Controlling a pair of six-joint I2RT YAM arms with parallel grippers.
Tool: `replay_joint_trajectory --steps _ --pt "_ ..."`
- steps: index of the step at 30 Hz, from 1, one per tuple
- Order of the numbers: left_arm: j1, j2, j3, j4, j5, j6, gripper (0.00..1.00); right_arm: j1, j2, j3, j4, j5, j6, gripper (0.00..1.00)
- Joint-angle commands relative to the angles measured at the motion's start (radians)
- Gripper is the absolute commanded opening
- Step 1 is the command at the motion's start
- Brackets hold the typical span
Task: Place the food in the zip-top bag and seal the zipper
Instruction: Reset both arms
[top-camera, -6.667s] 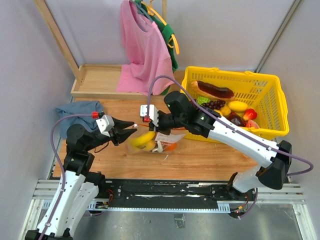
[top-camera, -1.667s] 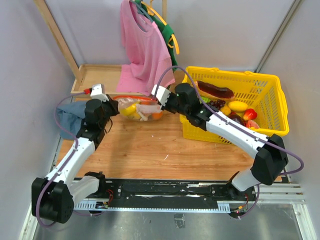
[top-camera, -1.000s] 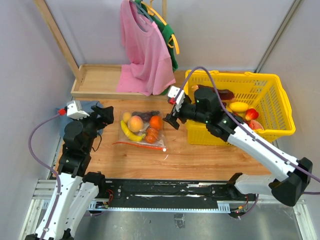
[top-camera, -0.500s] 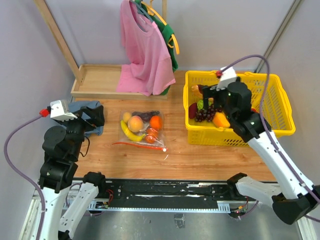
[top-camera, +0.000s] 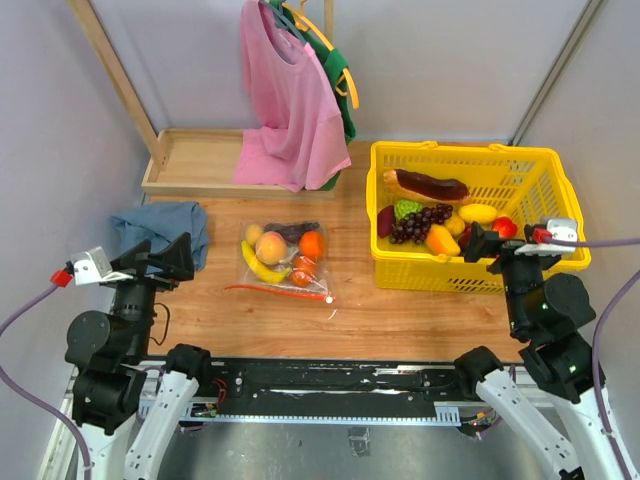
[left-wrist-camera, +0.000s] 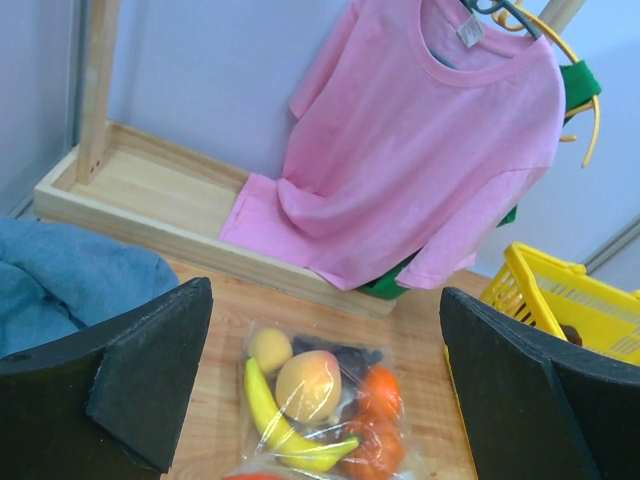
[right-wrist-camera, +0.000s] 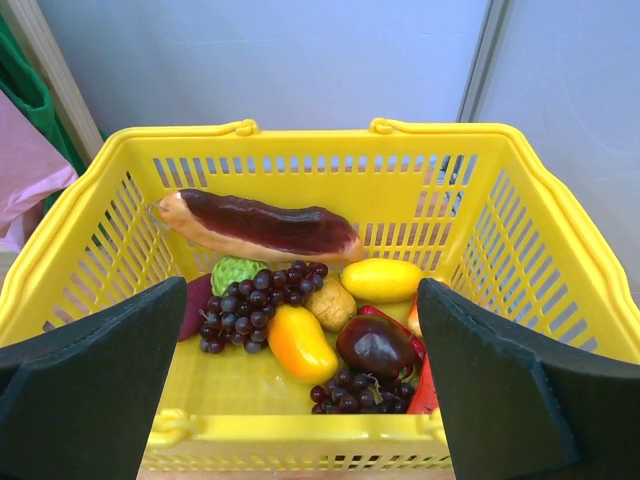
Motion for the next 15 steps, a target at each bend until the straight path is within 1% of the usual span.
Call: replay_joint_trajectory --steps 1,4,7,15 --pt "-0.005 -0.031 -0.089 0.094 0.02 0.01 0.99 -0.012 -0.097 -0.099 0.102 0.007 -0.035 0.98" --pt "-0.004 -0.063 -0.149 0.167 0.028 -0.004 0.99 -0.01 -0.153 -0.142 0.144 0.008 -0.039 0.98" --pt "-0.005 -0.072 -0.183 0.202 0.049 -0.027 0.99 -0.007 -0.175 -0.153 0.148 0.012 -0.046 0.98" --pt "-0.005 -0.044 -0.167 0.165 0.038 -0.011 0.99 0.005 -0.194 -0.169 0.163 0.029 -0.055 0.98"
